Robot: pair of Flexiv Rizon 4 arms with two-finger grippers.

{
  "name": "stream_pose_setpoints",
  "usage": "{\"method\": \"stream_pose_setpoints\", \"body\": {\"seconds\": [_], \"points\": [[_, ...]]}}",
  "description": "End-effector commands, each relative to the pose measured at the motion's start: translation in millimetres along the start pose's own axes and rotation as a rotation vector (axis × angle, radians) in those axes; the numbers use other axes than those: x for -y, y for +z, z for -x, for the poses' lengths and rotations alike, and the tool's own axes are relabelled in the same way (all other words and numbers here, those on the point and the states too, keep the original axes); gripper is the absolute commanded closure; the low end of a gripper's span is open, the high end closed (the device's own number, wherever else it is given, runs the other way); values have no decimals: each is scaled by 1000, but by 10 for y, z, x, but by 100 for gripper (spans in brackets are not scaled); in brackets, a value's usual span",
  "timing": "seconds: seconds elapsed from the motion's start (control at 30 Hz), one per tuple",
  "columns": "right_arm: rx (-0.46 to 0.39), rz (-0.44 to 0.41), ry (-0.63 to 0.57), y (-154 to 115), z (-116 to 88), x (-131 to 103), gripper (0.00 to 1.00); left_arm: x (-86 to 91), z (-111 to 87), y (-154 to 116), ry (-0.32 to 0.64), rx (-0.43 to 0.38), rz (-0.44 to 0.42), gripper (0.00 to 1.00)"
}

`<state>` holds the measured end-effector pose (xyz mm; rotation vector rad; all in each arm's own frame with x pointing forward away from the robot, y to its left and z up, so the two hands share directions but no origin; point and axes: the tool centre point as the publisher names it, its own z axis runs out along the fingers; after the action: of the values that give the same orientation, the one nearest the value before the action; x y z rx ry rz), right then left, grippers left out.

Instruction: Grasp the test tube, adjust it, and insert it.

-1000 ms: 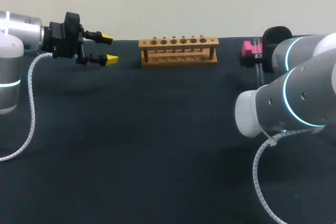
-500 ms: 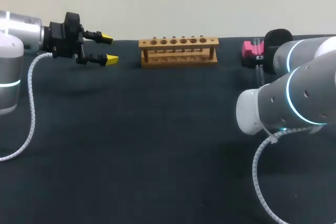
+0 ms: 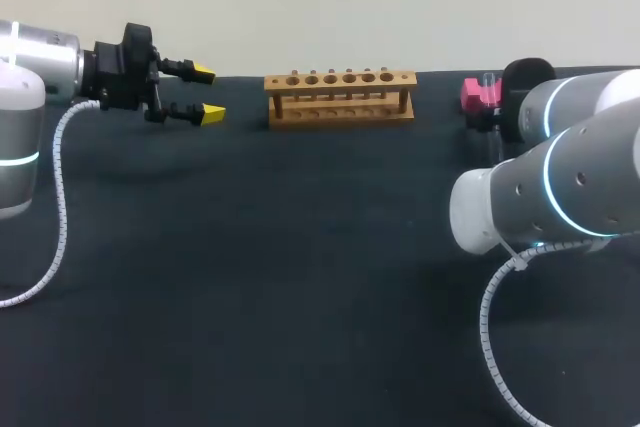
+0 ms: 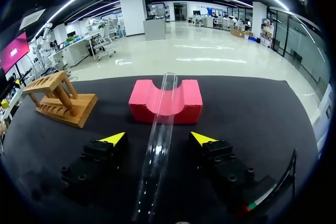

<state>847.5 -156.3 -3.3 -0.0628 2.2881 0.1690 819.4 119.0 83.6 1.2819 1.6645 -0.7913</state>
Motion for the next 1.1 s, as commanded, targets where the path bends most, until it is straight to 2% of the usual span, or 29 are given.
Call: {"method": "stream_pose_setpoints", "body": {"seconds": [0.03, 0.13, 0.3, 0.43, 0.63, 0.73, 0.8, 0.83, 0.87, 1.1], "points": [[-4, 2, 0, 40, 6, 6, 27, 12, -13, -7, 3, 4, 3, 0], [-8, 0, 0, 55, 3, 21, 30, 12, -13, -7, 3, 4, 3, 0], [-13, -6, 0, 72, -3, 39, 51, 12, -13, -7, 3, 4, 3, 0], [-19, -10, 3, 81, -15, 45, 54, 12, -13, -7, 3, 4, 3, 0], [-24, -16, 10, 80, -25, 44, 69, 12, -13, -7, 3, 4, 3, 0], [-25, -19, 16, 72, -32, 39, 80, 12, -13, -7, 3, 4, 3, 0], [-26, -20, 19, 64, -34, 32, 89, 12, -13, -7, 3, 4, 3, 0], [-26, -21, 20, 54, -33, 24, 98, 12, -13, -7, 3, 4, 3, 0], [-26, -25, 23, 44, -30, 17, 100, 12, -13, -7, 3, 4, 3, 0], [-27, -74, 58, -67, -13, -38, 100, 12, -13, -7, 3, 4, 3, 0]]}}
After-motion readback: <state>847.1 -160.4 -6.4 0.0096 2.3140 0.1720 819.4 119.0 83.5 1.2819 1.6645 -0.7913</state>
